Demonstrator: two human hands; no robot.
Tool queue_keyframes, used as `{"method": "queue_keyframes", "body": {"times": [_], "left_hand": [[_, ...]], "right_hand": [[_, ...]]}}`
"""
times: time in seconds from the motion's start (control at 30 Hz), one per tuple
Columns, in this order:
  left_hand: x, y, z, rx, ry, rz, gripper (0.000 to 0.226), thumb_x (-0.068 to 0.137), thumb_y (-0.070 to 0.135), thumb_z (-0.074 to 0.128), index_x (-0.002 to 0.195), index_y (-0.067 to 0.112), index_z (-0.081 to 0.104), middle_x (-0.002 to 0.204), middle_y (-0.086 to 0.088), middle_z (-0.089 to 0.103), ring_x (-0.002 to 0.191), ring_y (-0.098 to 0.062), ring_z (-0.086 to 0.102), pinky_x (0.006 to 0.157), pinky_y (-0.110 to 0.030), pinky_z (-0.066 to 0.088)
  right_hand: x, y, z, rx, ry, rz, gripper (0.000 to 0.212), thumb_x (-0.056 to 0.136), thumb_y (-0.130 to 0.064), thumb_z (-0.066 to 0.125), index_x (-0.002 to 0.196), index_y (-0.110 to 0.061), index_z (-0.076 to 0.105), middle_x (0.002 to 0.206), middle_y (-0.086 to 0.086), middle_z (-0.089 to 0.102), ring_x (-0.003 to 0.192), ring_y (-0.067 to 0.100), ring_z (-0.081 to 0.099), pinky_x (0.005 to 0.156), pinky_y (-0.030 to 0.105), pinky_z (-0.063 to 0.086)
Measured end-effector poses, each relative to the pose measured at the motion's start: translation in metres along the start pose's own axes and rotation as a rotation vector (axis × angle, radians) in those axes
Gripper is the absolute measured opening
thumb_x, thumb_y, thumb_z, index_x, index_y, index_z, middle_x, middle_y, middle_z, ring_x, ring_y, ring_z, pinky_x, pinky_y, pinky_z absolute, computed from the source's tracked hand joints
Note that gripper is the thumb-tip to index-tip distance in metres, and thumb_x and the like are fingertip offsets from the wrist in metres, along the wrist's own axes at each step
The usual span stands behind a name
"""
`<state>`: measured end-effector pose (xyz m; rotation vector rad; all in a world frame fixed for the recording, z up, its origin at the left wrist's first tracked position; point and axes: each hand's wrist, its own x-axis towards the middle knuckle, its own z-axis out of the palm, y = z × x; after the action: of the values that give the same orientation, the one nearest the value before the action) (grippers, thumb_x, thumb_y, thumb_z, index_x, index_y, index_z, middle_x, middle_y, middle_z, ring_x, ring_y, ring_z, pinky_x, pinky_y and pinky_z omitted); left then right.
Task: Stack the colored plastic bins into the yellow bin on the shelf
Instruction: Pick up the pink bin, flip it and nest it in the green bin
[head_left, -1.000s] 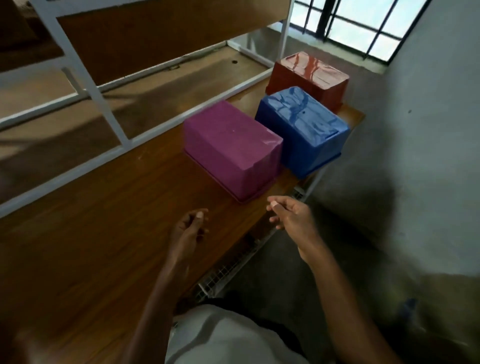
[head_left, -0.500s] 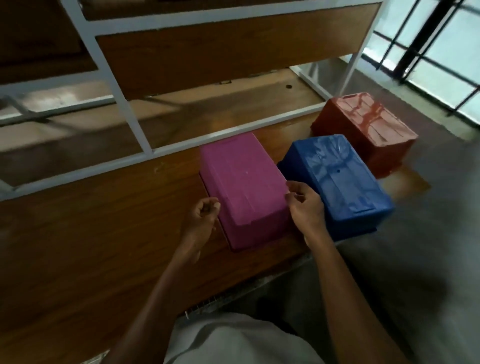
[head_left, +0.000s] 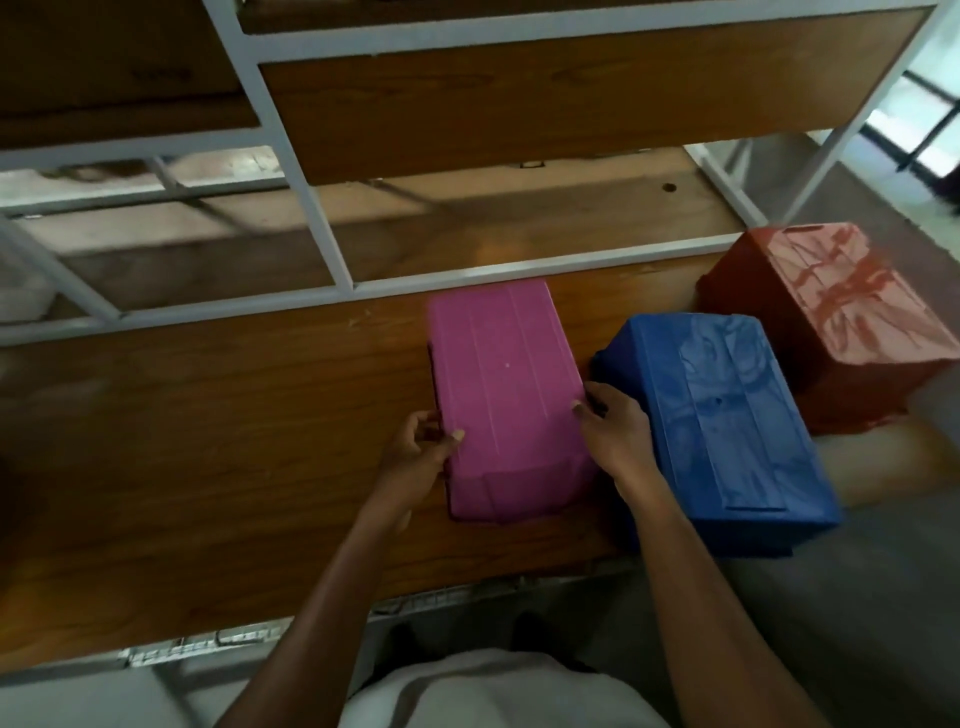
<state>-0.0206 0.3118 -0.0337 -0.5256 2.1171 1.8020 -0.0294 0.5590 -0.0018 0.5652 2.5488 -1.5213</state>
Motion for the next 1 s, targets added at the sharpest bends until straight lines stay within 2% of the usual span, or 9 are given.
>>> {"method": "queue_keyframes", "body": {"times": [0.13,0.17,0.27,0.37,0.47,0.63,0.7,0.8,1.0], "left_hand": [[0.001,-0.006,-0.012,-0.039,-0.008,-0.04,0.059,0.091,0.045,0.077,0.141,0.027,0.052,0.13,0.002,0.066,0.108,-0.02,0.072,0.088,-0.044,0.064],[0.002,-0.007,-0.017,-0.058,-0.011,-0.049,0.057,0.092,0.043,0.076,0.141,0.026,0.053,0.13,0.0,0.067,0.108,-0.022,0.073,0.089,-0.045,0.064],[0.003,-0.012,-0.037,-0.111,-0.02,-0.071,0.045,0.098,0.031,0.071,0.139,0.02,0.055,0.129,-0.005,0.068,0.104,-0.024,0.073,0.075,-0.036,0.063],[0.006,-0.019,-0.062,-0.096,-0.009,-0.09,0.042,0.099,0.025,0.07,0.138,0.016,0.057,0.127,-0.009,0.07,0.097,-0.023,0.073,0.064,-0.029,0.06],[0.006,-0.024,-0.086,-0.058,0.031,-0.115,0.044,0.098,0.016,0.071,0.139,0.012,0.055,0.117,-0.007,0.07,0.09,-0.025,0.071,0.073,-0.039,0.06],[-0.02,0.028,-0.108,0.343,0.278,0.234,0.018,0.103,0.025,0.063,0.12,0.022,0.061,0.106,0.008,0.064,0.093,-0.012,0.065,0.062,-0.015,0.042],[-0.036,0.065,-0.112,0.312,0.249,0.388,0.01,0.105,0.028,0.057,0.115,0.029,0.061,0.1,0.016,0.064,0.087,0.002,0.061,0.066,-0.013,0.043],[-0.044,0.104,-0.115,0.342,0.157,0.634,0.012,0.105,0.031,0.058,0.113,0.03,0.068,0.098,0.018,0.069,0.087,0.005,0.065,0.071,-0.008,0.049],[-0.011,0.126,-0.104,0.467,-0.075,0.384,0.015,0.099,0.043,0.065,0.106,0.03,0.069,0.1,0.014,0.068,0.093,-0.008,0.066,0.068,-0.02,0.046]], "right_hand": [[-0.01,-0.01,0.009,-0.032,0.044,-0.107,0.039,0.102,-0.012,0.056,0.141,-0.017,0.062,0.118,-0.005,0.068,0.109,0.015,0.064,0.086,0.02,0.047],[-0.014,-0.014,0.014,-0.052,0.073,-0.139,0.039,0.101,-0.017,0.057,0.139,-0.02,0.064,0.119,-0.005,0.069,0.108,0.016,0.065,0.088,0.023,0.048],[-0.028,-0.028,0.033,-0.166,0.143,-0.217,0.047,0.095,-0.041,0.056,0.14,-0.028,0.06,0.138,-0.002,0.065,0.129,0.029,0.057,0.11,0.054,0.044],[-0.045,-0.049,0.052,-0.238,0.176,-0.3,0.049,0.098,-0.038,0.064,0.145,-0.029,0.057,0.148,-0.002,0.058,0.141,0.029,0.044,0.115,0.053,0.028],[-0.059,-0.066,0.072,-0.269,0.16,-0.383,0.051,0.097,-0.042,0.064,0.146,-0.029,0.056,0.149,-0.004,0.057,0.141,0.025,0.045,0.115,0.053,0.028],[-0.074,-0.085,0.104,-0.275,0.134,-0.47,0.056,0.092,-0.053,0.056,0.14,-0.024,0.06,0.143,-0.004,0.061,0.135,0.025,0.052,0.112,0.048,0.039],[-0.082,-0.092,0.117,-0.314,0.123,-0.516,0.054,0.092,-0.052,0.061,0.14,-0.026,0.06,0.143,-0.005,0.062,0.136,0.024,0.05,0.109,0.044,0.036],[-0.096,-0.098,0.14,-0.384,0.059,-0.591,0.058,0.095,-0.052,0.061,0.146,-0.026,0.055,0.151,-0.005,0.056,0.142,0.023,0.043,0.111,0.044,0.034],[-0.117,-0.108,0.192,-0.545,-0.002,-0.724,0.052,0.094,-0.049,0.059,0.138,-0.021,0.061,0.145,0.0,0.062,0.137,0.026,0.049,0.103,0.042,0.038]]}}
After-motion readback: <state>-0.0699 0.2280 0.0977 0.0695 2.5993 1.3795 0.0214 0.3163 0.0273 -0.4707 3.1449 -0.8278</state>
